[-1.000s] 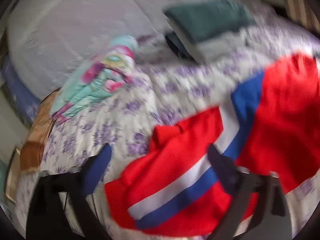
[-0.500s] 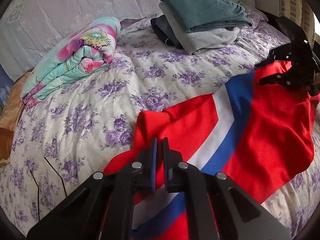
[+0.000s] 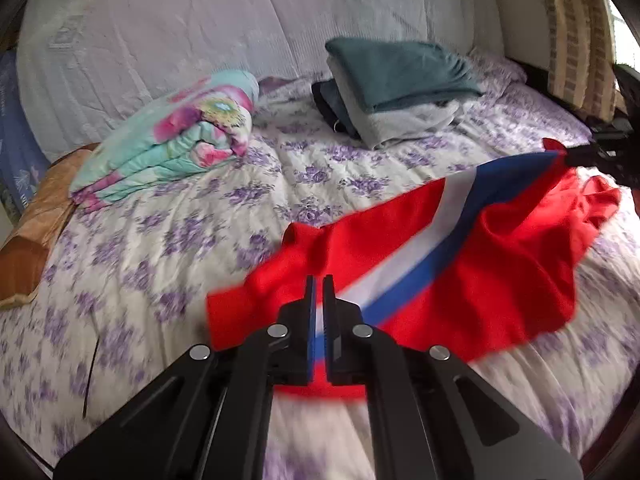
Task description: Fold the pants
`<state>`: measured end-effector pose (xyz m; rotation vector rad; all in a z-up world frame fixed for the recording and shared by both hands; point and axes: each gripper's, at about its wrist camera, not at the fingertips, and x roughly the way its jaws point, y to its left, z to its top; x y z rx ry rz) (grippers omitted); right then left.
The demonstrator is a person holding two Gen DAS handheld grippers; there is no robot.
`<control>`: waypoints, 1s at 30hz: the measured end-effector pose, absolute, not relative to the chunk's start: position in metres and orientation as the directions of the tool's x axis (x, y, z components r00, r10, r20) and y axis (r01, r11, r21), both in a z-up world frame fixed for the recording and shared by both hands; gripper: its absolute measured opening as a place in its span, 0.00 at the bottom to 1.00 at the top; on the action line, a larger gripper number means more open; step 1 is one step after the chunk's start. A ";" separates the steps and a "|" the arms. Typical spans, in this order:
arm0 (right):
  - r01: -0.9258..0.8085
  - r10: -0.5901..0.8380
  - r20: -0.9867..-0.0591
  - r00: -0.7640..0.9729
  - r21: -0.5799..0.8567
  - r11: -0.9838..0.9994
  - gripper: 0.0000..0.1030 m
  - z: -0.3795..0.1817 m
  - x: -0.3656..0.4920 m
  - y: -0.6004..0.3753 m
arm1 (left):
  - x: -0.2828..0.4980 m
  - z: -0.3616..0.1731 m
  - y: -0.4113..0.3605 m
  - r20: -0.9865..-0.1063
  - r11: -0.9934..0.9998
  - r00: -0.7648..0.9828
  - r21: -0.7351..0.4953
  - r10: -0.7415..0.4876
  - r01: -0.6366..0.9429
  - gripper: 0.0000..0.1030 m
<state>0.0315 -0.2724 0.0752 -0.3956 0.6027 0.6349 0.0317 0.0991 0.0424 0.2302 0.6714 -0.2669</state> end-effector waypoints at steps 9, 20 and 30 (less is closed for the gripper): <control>-0.691 0.509 -0.608 0.609 -0.091 0.717 0.03 0.051 -0.122 -0.272 | -0.050 0.046 0.138 -0.601 0.964 0.763 -0.052 -0.238 0.260 0.06; -0.637 0.402 -0.615 0.679 -0.221 0.738 0.71 0.067 -0.004 -0.270 | -0.039 0.060 0.103 -0.584 0.965 0.802 0.112 -0.128 0.237 0.55; -0.753 0.408 -0.738 0.538 -0.203 0.625 0.07 0.034 0.083 -0.221 | 0.017 0.048 0.112 -0.663 0.968 0.747 0.154 -0.045 0.196 0.59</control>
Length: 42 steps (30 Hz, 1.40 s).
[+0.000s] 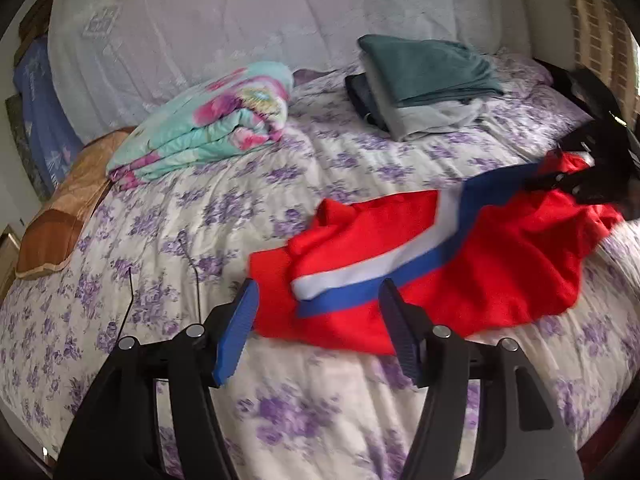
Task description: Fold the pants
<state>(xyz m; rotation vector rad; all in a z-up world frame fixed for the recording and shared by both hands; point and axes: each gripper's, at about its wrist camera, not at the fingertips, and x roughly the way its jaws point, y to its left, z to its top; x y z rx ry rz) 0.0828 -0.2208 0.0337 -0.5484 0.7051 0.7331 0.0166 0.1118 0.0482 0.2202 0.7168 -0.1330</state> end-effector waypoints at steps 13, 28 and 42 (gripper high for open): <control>-0.880 0.536 -0.749 0.390 -0.132 0.456 0.07 -0.005 -0.159 -0.225 | -0.023 0.083 0.122 -0.600 0.965 0.762 -0.072 -0.244 0.253 0.72; -0.851 0.664 -0.669 0.333 0.090 0.518 0.42 0.002 -0.172 -0.257 | -0.030 -0.015 0.150 -0.834 1.000 0.551 -0.012 -0.016 0.011 0.87; 0.008 0.215 -0.539 0.815 0.381 0.924 0.62 0.040 -0.092 -0.522 | 0.021 0.066 0.132 -0.720 0.990 0.694 0.094 -0.005 0.104 0.52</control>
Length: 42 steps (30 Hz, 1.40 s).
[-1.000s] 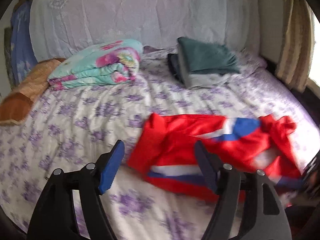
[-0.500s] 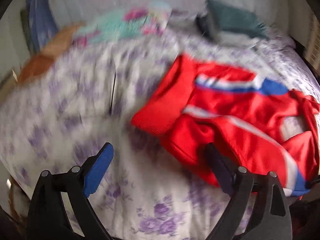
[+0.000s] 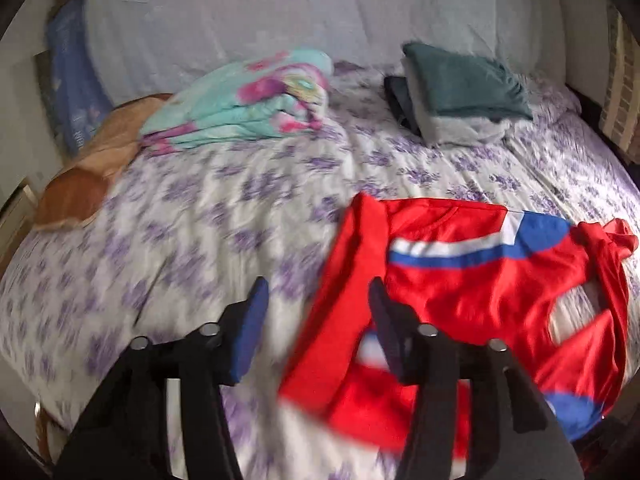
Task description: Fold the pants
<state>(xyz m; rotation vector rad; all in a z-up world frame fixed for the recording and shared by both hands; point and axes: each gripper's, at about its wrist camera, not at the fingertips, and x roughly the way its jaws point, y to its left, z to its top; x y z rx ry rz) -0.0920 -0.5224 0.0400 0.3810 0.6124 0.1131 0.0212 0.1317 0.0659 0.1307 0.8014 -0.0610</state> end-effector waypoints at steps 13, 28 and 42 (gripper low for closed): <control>0.127 0.168 -0.686 0.708 0.358 0.925 0.60 -0.022 -0.001 -0.572 | 0.137 -0.014 0.075 -0.892 0.987 0.445 -0.008 -0.079 0.158 0.68; 0.001 0.183 -0.537 0.824 0.325 0.946 0.21 0.052 0.057 -0.544 | 0.137 0.050 0.106 -0.681 0.986 0.721 -0.168 -0.124 0.011 0.07; 0.039 0.116 -0.619 0.777 0.231 0.972 0.59 0.027 0.089 -0.532 | 0.154 0.030 0.160 -0.687 0.962 0.716 -0.092 0.124 -0.256 0.08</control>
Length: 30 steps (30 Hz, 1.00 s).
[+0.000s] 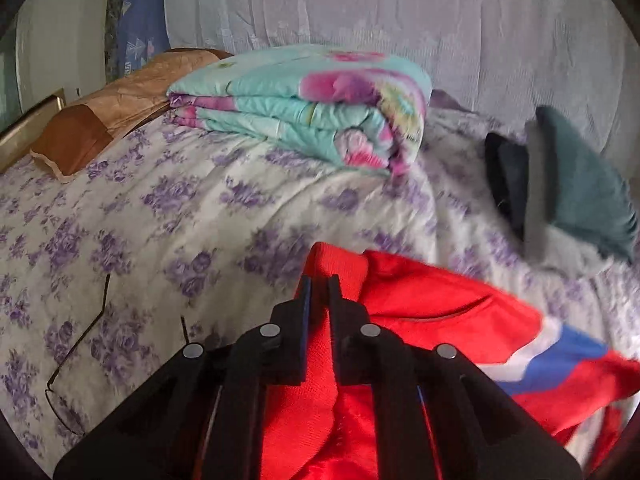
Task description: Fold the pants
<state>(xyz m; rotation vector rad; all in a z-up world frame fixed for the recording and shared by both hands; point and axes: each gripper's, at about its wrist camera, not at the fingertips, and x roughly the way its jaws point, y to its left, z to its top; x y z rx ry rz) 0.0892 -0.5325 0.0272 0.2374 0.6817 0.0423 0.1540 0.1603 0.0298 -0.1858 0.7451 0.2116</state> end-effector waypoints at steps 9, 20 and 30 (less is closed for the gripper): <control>-0.167 0.064 -0.626 0.777 -0.108 0.980 0.60 0.015 0.043 -0.489 | 0.155 0.023 0.161 -0.696 0.970 0.706 -0.053 0.133 -0.235 0.08; -0.300 0.077 -0.651 0.755 -0.239 0.924 0.23 0.022 0.059 -0.461 | 0.146 0.034 0.165 -0.685 0.961 0.716 -0.082 0.137 -0.263 0.00; -0.093 0.006 -0.692 0.722 -0.089 0.992 0.13 0.059 0.172 -0.498 | 0.180 0.044 0.170 -0.708 0.946 0.699 -0.153 0.097 -0.286 0.00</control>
